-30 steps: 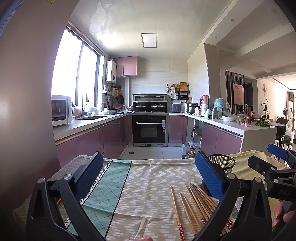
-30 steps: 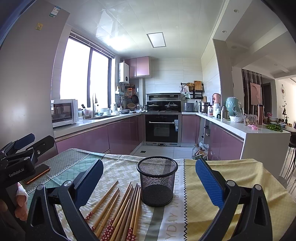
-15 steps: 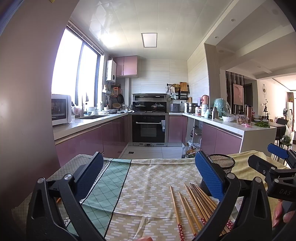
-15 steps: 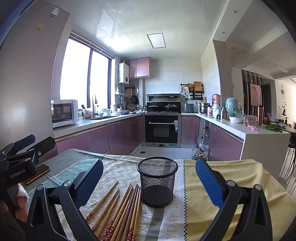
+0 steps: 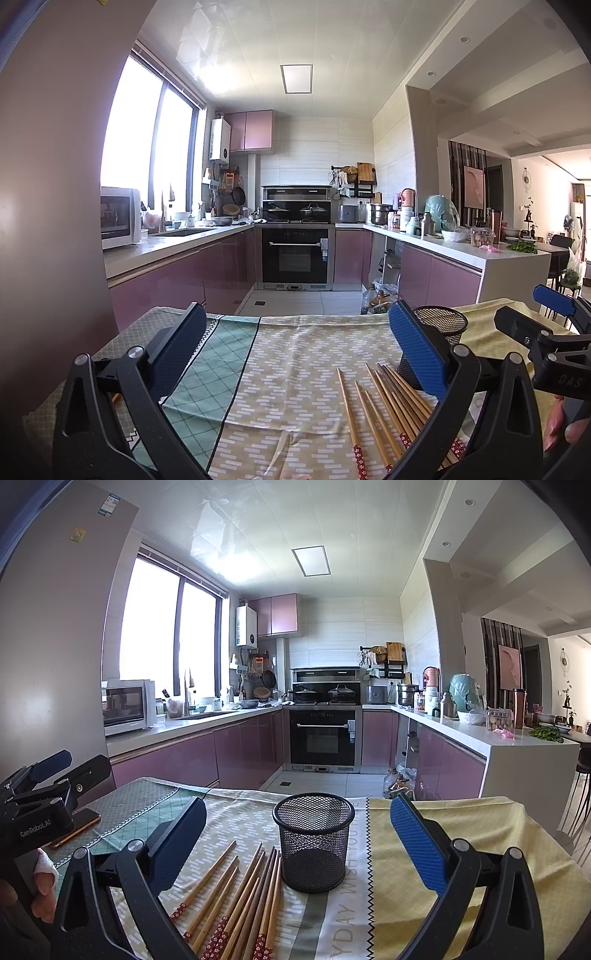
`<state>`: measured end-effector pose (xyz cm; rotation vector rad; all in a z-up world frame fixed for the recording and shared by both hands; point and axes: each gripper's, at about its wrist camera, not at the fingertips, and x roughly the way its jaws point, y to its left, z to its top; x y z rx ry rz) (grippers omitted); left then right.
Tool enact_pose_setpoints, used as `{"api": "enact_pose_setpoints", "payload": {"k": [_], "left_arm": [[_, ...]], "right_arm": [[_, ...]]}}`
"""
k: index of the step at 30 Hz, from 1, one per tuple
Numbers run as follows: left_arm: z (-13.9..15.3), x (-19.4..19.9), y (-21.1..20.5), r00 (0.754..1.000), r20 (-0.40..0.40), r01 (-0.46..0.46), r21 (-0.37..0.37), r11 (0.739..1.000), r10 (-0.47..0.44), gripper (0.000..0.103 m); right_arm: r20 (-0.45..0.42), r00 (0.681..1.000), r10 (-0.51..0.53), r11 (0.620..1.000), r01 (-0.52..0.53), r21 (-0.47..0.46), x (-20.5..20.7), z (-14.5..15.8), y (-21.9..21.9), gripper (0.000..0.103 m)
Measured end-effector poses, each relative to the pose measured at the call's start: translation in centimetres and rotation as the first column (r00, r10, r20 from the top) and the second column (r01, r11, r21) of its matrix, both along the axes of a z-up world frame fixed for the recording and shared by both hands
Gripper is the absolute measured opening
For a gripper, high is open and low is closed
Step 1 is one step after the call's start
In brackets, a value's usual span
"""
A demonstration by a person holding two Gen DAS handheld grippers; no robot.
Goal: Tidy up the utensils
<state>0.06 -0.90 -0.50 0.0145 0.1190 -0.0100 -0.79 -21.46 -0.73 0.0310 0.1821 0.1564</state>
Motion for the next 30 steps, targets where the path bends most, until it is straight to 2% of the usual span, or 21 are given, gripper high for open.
{"api": "enact_pose_setpoints", "payload": {"k": [30], "left_arm": [[-0.33, 0.04, -0.43, 1.0, -0.004, 0.008, -0.001, 1.0, -0.008, 0.098]], "right_arm": [[0.0, 1.0, 0.002, 1.0, -0.002, 0.005, 0.0, -0.07, -0.11, 0.097]]}}
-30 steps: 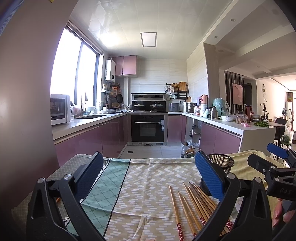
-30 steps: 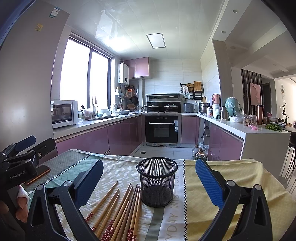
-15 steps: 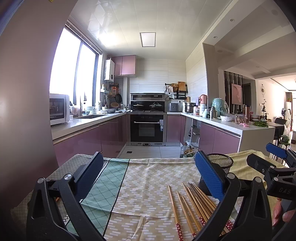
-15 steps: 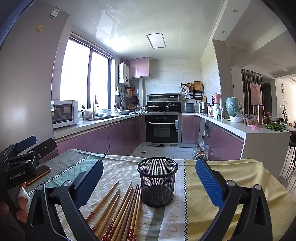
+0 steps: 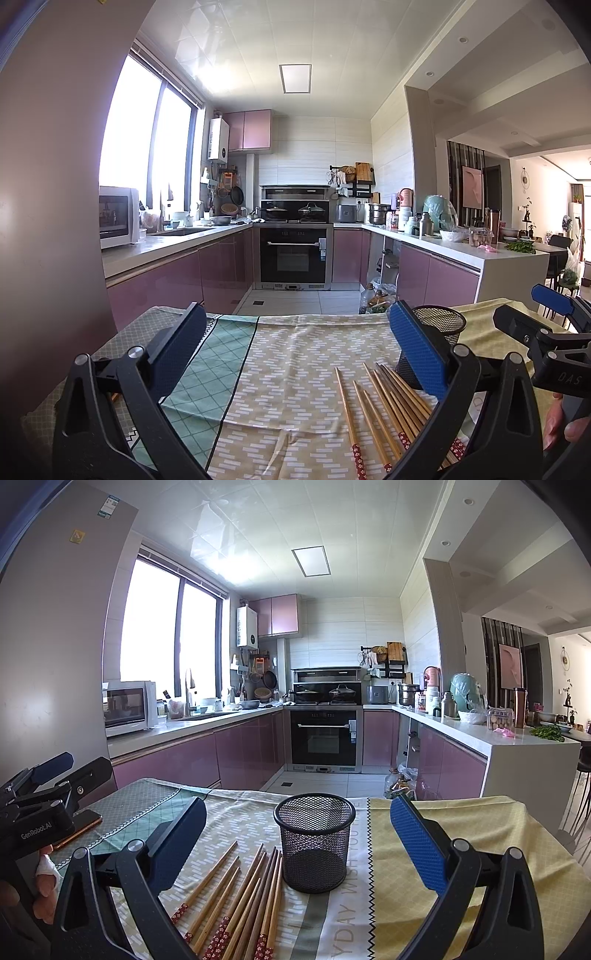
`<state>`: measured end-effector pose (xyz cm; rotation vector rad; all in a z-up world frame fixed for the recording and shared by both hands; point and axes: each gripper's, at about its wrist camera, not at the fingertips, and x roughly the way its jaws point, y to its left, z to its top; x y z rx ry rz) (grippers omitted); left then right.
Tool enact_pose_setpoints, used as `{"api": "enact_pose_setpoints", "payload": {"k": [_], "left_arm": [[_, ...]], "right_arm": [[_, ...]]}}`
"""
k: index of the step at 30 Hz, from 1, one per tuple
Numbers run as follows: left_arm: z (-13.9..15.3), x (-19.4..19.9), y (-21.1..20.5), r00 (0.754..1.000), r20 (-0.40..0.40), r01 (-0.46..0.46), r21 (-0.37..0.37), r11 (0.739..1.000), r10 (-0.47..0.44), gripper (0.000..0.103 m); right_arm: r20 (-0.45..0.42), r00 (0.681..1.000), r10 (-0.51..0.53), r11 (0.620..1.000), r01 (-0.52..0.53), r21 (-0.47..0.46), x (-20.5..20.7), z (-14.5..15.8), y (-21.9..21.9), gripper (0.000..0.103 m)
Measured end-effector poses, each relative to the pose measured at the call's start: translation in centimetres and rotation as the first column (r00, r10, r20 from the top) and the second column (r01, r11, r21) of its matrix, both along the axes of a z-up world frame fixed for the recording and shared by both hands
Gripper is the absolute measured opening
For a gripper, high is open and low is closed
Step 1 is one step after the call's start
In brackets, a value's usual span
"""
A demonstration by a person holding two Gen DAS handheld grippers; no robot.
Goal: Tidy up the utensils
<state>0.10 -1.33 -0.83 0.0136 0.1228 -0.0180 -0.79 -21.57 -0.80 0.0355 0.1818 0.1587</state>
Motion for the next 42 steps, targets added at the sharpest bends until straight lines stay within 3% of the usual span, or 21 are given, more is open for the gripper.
{"api": "enact_pose_setpoints", "payload": {"k": [42], "left_arm": [[0.1, 0.1, 0.17, 1.0, -0.005, 0.006, -0.004, 1.0, -0.006, 0.098]], "right_arm": [[0.003, 1.0, 0.002, 1.0, -0.002, 0.009, -0.04, 0.07, -0.15, 0.097]]}}
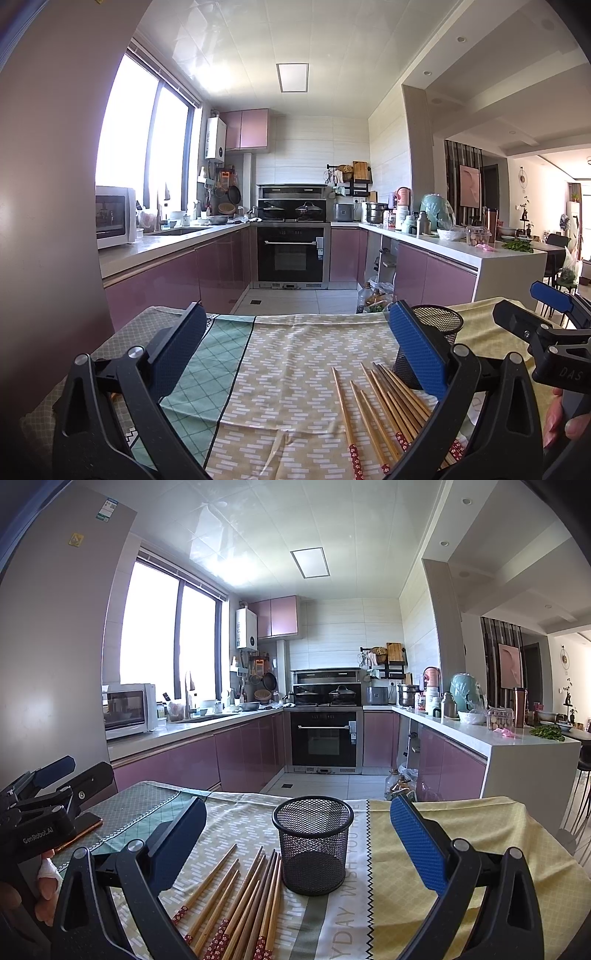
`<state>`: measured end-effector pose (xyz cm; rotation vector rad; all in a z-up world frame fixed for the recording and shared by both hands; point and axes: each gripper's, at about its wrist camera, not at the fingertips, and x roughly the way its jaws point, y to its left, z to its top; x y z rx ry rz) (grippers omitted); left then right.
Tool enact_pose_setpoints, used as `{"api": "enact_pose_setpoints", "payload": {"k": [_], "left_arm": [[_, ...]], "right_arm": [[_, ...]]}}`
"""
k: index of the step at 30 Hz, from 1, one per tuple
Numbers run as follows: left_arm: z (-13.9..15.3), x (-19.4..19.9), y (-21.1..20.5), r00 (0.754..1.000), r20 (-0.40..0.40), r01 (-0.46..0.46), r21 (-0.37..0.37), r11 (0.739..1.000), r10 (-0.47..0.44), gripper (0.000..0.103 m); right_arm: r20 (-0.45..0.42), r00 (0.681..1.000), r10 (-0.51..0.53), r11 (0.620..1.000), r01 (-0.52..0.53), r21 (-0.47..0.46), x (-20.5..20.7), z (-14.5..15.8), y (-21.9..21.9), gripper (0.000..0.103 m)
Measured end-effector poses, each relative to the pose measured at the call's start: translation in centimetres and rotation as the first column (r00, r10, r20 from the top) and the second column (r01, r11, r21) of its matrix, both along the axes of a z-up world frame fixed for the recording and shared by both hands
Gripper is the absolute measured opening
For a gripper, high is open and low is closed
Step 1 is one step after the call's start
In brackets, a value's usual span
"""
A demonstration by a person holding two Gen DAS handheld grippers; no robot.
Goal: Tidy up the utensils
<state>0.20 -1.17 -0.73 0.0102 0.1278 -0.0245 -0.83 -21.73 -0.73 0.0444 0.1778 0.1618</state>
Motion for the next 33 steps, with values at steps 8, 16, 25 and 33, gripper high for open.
{"api": "enact_pose_setpoints", "payload": {"k": [8, 16, 25, 33], "left_arm": [[-0.2, 0.0, -0.1, 1.0, -0.005, 0.003, 0.0, 1.0, -0.003, 0.098], [-0.3, 0.7, 0.1, 0.999, -0.045, 0.025, 0.008, 1.0, -0.025, 0.098], [-3.5, 5.3, -0.3, 0.939, -0.324, 0.132, 0.04, 0.99, -0.112, 0.084], [-8.6, 10.3, -0.6, 0.812, -0.56, 0.201, 0.0, 0.98, -0.166, 0.066]], "right_arm": [[0.002, 1.0, 0.003, 1.0, -0.003, 0.004, 0.1, 0.1, -0.2, 0.097], [-0.042, 0.999, 0.022, 1.0, -0.021, 0.01, 0.6, -0.2, -0.7, 0.097], [-0.362, 0.929, 0.078, 0.992, -0.11, -0.067, 4.9, -3.8, -0.1, 0.083], [-0.576, 0.81, 0.113, 0.979, -0.191, -0.077, 7.9, -7.7, 1.6, 0.054]]}}
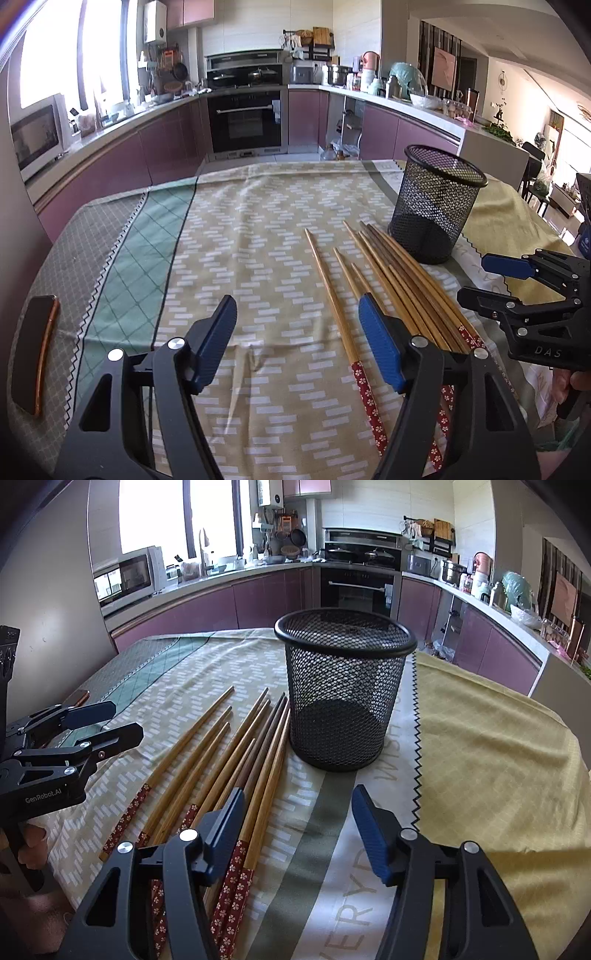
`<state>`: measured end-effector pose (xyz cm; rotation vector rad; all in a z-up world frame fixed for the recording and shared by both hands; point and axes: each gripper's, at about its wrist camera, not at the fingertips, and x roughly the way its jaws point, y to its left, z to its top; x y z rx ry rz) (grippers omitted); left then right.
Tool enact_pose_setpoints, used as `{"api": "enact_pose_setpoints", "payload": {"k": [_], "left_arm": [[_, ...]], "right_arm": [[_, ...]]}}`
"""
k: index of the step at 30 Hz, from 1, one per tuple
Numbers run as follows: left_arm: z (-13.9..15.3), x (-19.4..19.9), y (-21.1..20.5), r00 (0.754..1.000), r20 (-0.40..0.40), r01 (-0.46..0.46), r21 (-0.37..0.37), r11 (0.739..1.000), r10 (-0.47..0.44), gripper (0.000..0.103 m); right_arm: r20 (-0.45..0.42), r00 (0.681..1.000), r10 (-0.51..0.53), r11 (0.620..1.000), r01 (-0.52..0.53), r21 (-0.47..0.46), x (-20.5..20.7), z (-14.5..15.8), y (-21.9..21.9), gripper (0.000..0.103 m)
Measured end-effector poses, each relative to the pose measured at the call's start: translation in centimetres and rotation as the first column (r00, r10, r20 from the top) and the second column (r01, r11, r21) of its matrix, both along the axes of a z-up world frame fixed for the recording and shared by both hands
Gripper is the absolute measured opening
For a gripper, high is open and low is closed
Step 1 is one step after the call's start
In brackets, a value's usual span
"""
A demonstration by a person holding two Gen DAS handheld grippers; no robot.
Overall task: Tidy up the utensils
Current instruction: 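Grasp one wooden chopstick with the left tool while the right tool grasps another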
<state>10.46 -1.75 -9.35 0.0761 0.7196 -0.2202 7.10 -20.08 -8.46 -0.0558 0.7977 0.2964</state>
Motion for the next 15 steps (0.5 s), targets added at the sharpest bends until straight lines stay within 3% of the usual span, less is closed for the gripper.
{"api": "enact_pose_setpoints", "payload": {"k": [2, 15], "left_arm": [[-0.7, 0.7, 0.0, 0.999, -0.034, 0.009, -0.004, 1.0, -0.009, 0.064], [-2.4, 3.7, -2.6, 0.988, -0.132, 0.083, 0.036, 0.996, -0.078, 0.046]], "right_arm": [[-0.024, 1.0, 0.001, 1.0, -0.001, -0.008, 0.4, -0.5, 0.1, 0.048], [-0.122, 0.992, 0.04, 0.999, -0.041, -0.005, 2.8, -1.1, 0.8, 0.035]]}}
